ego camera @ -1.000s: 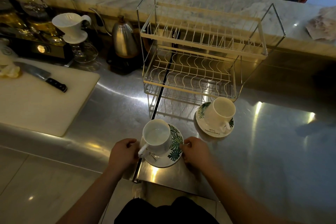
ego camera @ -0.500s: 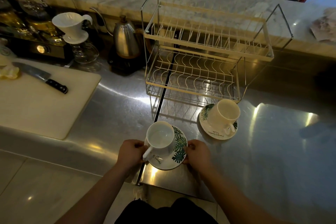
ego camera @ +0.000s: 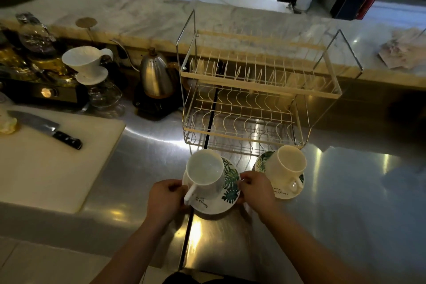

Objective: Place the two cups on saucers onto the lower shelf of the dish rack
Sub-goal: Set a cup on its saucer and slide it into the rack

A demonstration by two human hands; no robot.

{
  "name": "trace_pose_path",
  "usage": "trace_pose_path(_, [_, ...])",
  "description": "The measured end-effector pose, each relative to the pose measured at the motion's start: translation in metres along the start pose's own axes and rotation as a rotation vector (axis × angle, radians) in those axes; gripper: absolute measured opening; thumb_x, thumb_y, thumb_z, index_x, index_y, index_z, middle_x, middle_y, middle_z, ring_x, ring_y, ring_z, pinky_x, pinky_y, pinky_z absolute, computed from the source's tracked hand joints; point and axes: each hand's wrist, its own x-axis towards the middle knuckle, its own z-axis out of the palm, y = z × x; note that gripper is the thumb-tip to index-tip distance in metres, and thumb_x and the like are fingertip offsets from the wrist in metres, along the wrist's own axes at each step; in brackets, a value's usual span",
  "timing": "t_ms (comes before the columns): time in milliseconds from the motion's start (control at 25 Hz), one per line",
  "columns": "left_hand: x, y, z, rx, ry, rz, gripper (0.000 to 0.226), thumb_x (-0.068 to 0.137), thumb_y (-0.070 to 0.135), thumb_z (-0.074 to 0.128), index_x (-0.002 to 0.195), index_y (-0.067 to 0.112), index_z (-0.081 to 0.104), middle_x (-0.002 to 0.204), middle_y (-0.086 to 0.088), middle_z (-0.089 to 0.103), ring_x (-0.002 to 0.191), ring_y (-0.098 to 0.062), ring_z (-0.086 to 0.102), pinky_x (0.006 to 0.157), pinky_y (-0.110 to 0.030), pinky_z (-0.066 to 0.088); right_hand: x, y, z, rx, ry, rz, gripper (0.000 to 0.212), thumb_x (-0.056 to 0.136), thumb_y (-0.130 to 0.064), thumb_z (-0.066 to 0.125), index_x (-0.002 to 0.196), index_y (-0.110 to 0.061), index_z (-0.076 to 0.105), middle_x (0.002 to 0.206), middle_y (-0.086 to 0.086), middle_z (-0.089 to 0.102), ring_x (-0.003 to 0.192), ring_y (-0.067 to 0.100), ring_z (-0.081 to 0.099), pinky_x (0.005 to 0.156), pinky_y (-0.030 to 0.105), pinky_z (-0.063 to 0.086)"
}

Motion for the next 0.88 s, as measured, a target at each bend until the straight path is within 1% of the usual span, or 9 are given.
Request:
trace_pose_path(160, [0.029, 0.024, -0.001, 0.013, -0.002, 0.019, 0.013, 0.072, 0.023, 0.071, 0.075, 0.021, 0.083, 0.068, -0.009, 0.079, 0.071, -0.031, 0.078, 0.069, -0.053, 0.064, 0.029, -0.025, -0.005, -0.057, 0.046, -0.033, 0.016, 0.087, -0.004, 0.062, 0.092, -0.006, 0.077, 0.086, 0.016, 0.078, 0.077, 0.033, 0.075, 0.075, 0.053, 0.062])
trace_pose_path(200, [0.038, 0.031, 0.0, 0.005, -0.001, 0.016, 0.016, 0.069, 0.024, 0.072, 0.078, 0.016, 0.082, 0.072, -0.013, 0.079, 0.074, -0.035, 0.077, 0.07, -0.055, 0.063, 0.037, -0.031, -0.007, -0.075, 0.054, -0.036, 0.014, 0.087, -0.004, 0.063, 0.09, -0.005, 0.077, 0.086, 0.016, 0.078, 0.078, 0.034, 0.075, 0.077, 0.054, 0.062])
trace_pose_path(360, [0.074, 0.055, 0.009, -0.046, 0.011, -0.005, 0.017, 0.08, 0.013, 0.072, 0.093, 0.006, 0.079, 0.081, -0.012, 0.077, 0.084, -0.039, 0.076, 0.075, -0.055, 0.063, 0.078, -0.052, -0.019, -0.126, 0.072, -0.012, 0.013, 0.087, -0.005, 0.062, 0.086, -0.003, 0.074, 0.083, 0.017, 0.077, 0.075, 0.034, 0.076, 0.075, 0.053, 0.063])
trace_pose_path(480, [0.098, 0.07, 0.022, -0.016, -0.004, 0.036, 0.013, 0.081, 0.008, 0.071, 0.088, 0.011, 0.081, 0.08, -0.013, 0.079, 0.078, -0.034, 0.076, 0.072, -0.054, 0.064, 0.107, -0.06, -0.025, -0.117, 0.081, 0.007, 0.014, 0.086, -0.005, 0.062, 0.08, -0.01, 0.074, 0.081, 0.015, 0.077, 0.071, 0.03, 0.077, 0.072, 0.051, 0.064])
trace_pose_path(600, [0.124, 0.087, 0.036, -0.067, 0.005, -0.009, 0.016, 0.09, 0.013, 0.066, 0.098, 0.007, 0.079, 0.089, -0.016, 0.079, 0.082, -0.033, 0.076, 0.075, -0.053, 0.064, 0.136, -0.063, -0.028, -0.108, 0.114, 0.035, 0.025, 0.086, -0.009, 0.064, 0.069, -0.026, 0.068, 0.08, 0.01, 0.078, 0.072, 0.027, 0.077, 0.072, 0.05, 0.065])
trace_pose_path(640, [0.133, 0.092, 0.039, -0.073, 0.001, -0.021, 0.017, 0.09, 0.015, 0.067, 0.099, 0.007, 0.079, 0.09, -0.016, 0.079, 0.081, -0.032, 0.076, 0.073, -0.049, 0.065, 0.145, -0.063, -0.03, -0.085, 0.122, 0.046, 0.028, 0.086, -0.009, 0.065, 0.066, -0.029, 0.065, 0.079, 0.009, 0.077, 0.073, 0.026, 0.077, 0.072, 0.05, 0.065])
trace_pose_path(760, [0.158, 0.106, 0.049, -0.105, 0.006, -0.048, 0.009, 0.088, 0.014, 0.071, 0.084, 0.014, 0.08, 0.085, -0.012, 0.079, 0.069, -0.021, 0.075, 0.052, -0.027, 0.061, 0.172, -0.065, -0.036, -0.015, 0.136, 0.105, 0.03, 0.085, -0.009, 0.069, 0.063, -0.029, 0.063, 0.081, 0.011, 0.077, 0.079, 0.031, 0.076, 0.076, 0.054, 0.063])
trace_pose_path(800, [0.166, 0.109, 0.053, -0.106, 0.017, -0.057, 0.014, 0.087, 0.014, 0.072, 0.076, 0.02, 0.078, 0.082, -0.01, 0.079, 0.066, -0.018, 0.075, 0.05, -0.026, 0.059, 0.179, -0.066, -0.037, -0.008, 0.132, 0.115, 0.03, 0.085, -0.008, 0.068, 0.064, -0.029, 0.063, 0.082, 0.012, 0.077, 0.08, 0.032, 0.077, 0.077, 0.054, 0.063])
trace_pose_path(880, [0.181, 0.117, 0.062, -0.138, 0.045, -0.102, 0.026, 0.086, 0.012, 0.074, 0.065, 0.027, 0.074, 0.075, -0.005, 0.078, 0.061, -0.018, 0.075, 0.055, -0.032, 0.063, 0.191, -0.069, -0.04, 0.028, 0.13, 0.115, 0.032, 0.086, -0.005, 0.064, 0.065, -0.03, 0.063, 0.082, 0.014, 0.076, 0.079, 0.034, 0.077, 0.077, 0.056, 0.063])
